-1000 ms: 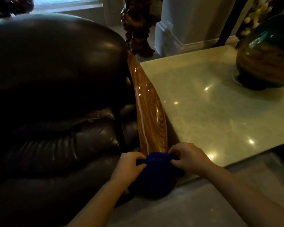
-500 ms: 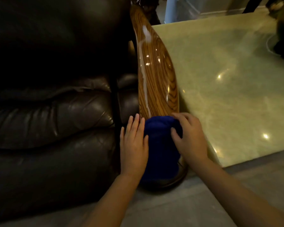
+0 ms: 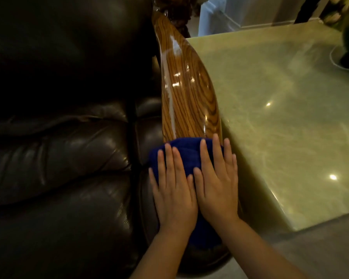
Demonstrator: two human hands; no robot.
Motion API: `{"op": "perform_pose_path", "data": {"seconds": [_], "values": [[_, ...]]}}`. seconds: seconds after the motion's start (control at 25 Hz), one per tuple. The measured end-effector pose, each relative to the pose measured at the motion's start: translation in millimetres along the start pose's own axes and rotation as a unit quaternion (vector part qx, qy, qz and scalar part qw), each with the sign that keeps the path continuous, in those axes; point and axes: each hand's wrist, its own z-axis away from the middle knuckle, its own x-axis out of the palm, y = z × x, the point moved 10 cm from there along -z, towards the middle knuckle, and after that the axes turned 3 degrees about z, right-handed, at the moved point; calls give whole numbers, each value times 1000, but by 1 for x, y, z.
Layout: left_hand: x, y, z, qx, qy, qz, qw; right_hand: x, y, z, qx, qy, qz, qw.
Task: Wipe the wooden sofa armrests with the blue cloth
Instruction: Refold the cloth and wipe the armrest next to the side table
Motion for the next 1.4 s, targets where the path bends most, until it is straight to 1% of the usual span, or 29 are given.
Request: {"op": "perform_pose_path", "data": {"seconds": [0.08, 0.2, 0.44, 0.6, 0.72, 0.84, 1.08, 1.4], "values": [[1, 5, -29, 0, -13, -6, 1000, 2, 0, -30, -4, -10, 24, 1000], [-3, 7, -58, -12, -12, -11, 1000, 3, -4, -65, -18, -20, 42, 999], [-4, 10, -77, -12, -6, -30, 999, 2, -3, -86, -9, -10, 43, 999], [-6, 6, -48, -13, 2, -36, 999, -1, -5, -57, 0, -9, 43, 999], [-3, 6, -8, 15, -3, -40, 999, -1, -3, -12, 9, -10, 36, 999], [-1, 4, -10, 23, -15, -33, 999, 0, -1, -9, 9, -9, 33, 999], [-1, 12, -86, 21, -36, -15, 999, 4, -1, -86, 8, -21, 43, 999], [2, 18, -187, 9, -33, -23, 999, 16, -2, -192, -4, -39, 51, 998]]}}
